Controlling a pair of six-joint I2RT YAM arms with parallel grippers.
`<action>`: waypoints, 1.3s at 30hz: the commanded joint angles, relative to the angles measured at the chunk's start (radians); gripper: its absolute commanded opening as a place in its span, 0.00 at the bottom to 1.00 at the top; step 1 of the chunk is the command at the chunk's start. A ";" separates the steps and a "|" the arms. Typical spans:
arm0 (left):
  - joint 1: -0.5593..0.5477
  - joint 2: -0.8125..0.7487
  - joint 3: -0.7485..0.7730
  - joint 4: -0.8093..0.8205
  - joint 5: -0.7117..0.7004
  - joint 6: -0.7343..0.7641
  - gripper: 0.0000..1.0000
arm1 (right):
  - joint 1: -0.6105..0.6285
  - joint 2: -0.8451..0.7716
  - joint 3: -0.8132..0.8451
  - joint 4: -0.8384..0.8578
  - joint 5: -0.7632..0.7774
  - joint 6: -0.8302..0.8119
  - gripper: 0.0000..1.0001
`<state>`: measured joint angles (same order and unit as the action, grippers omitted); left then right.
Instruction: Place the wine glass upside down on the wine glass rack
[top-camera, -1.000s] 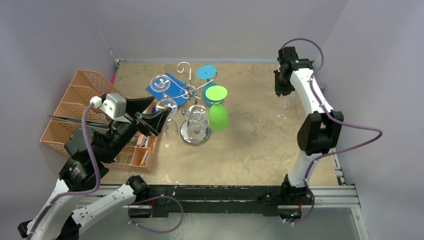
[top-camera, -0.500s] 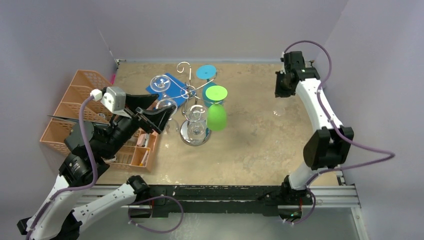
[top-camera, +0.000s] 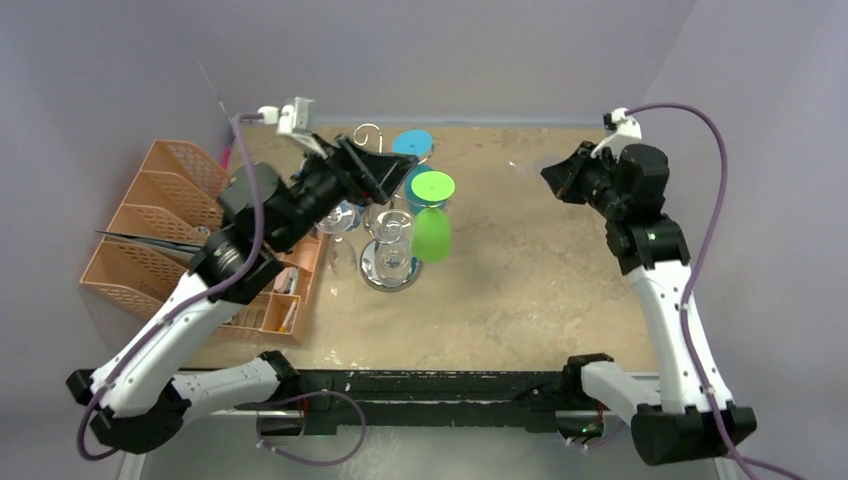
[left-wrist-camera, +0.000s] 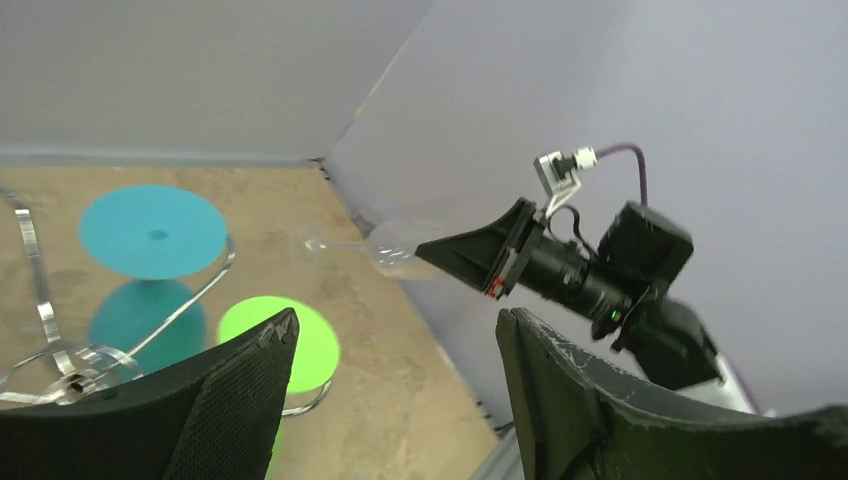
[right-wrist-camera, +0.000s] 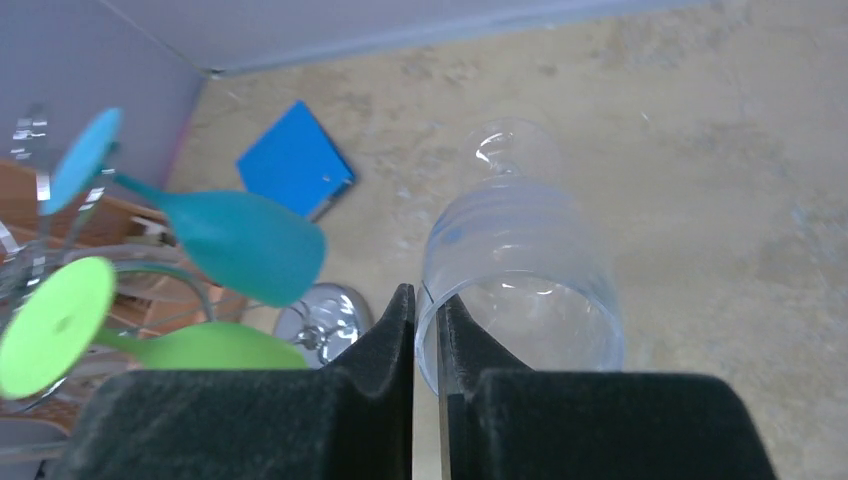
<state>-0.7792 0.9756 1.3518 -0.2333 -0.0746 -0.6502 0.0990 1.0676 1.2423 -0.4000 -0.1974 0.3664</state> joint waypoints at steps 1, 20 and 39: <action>0.001 0.124 0.108 0.097 0.056 -0.263 0.71 | 0.004 -0.112 -0.063 0.291 -0.115 0.077 0.00; -0.012 0.444 0.315 0.254 0.078 -0.585 0.73 | 0.004 -0.241 -0.241 1.001 -0.234 0.357 0.00; -0.031 0.589 0.387 0.467 0.076 -0.625 0.58 | 0.004 -0.223 -0.273 1.307 -0.305 0.562 0.00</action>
<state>-0.7986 1.5635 1.7164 0.1238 0.0105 -1.3125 0.0998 0.8444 0.9531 0.7406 -0.4721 0.8650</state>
